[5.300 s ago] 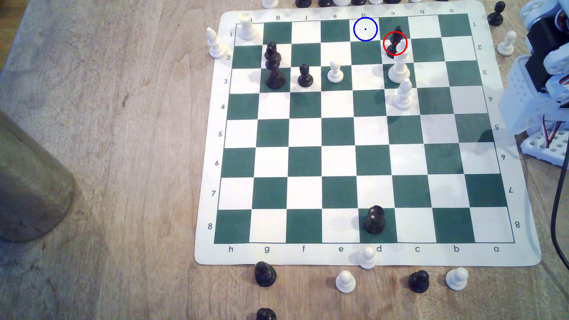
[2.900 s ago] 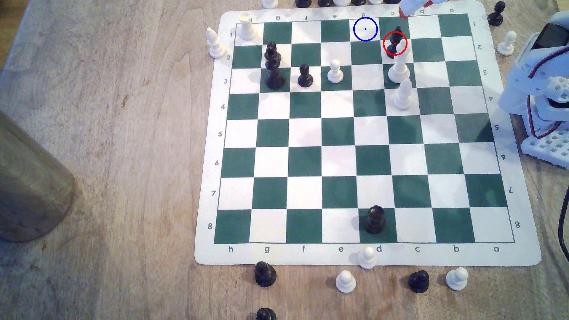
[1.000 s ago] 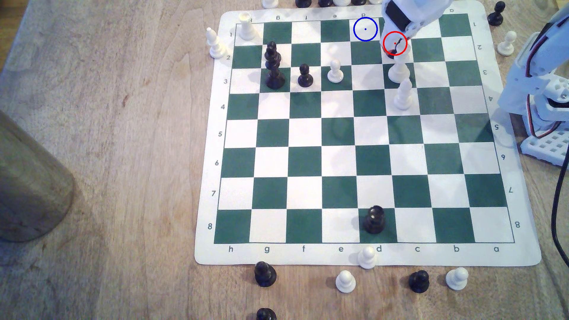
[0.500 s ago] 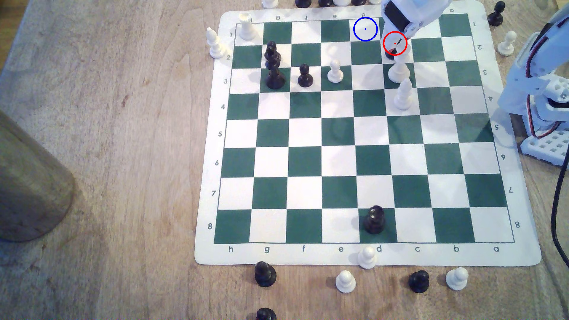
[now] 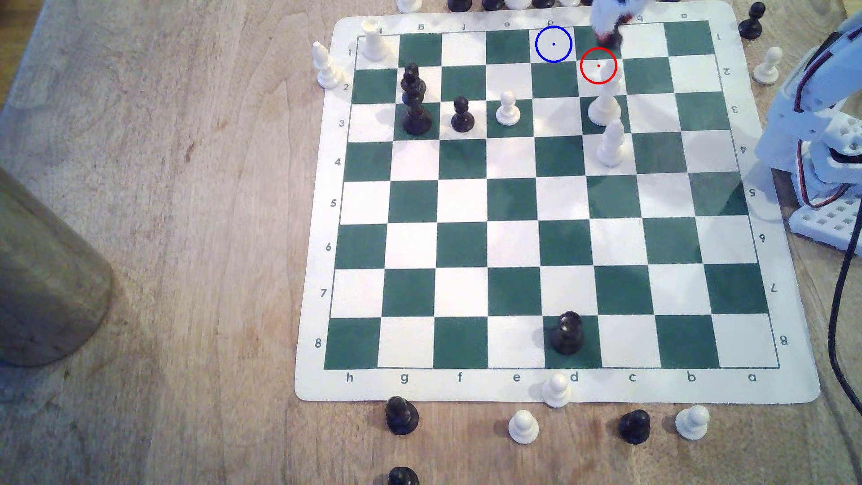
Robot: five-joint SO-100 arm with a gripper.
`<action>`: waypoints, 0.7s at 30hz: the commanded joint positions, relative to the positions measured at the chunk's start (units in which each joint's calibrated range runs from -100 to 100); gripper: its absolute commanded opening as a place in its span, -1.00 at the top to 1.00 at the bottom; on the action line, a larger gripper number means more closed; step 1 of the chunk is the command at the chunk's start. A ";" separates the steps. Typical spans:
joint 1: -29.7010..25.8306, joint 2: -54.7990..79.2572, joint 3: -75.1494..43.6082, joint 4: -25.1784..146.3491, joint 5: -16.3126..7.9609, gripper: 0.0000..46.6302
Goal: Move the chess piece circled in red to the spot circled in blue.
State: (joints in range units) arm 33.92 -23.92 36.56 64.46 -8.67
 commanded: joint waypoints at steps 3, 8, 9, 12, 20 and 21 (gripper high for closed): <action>-1.74 1.51 -15.80 3.11 0.10 0.95; -1.66 9.91 -18.61 -0.74 1.12 0.95; -1.58 11.02 -18.61 -1.56 1.22 0.95; -1.27 14.75 -17.88 -4.84 1.47 0.95; -0.80 21.54 -17.43 -10.49 1.76 0.95; -0.49 22.99 -17.34 -11.23 2.15 0.95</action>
State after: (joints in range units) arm 32.52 -1.80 22.73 55.14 -7.20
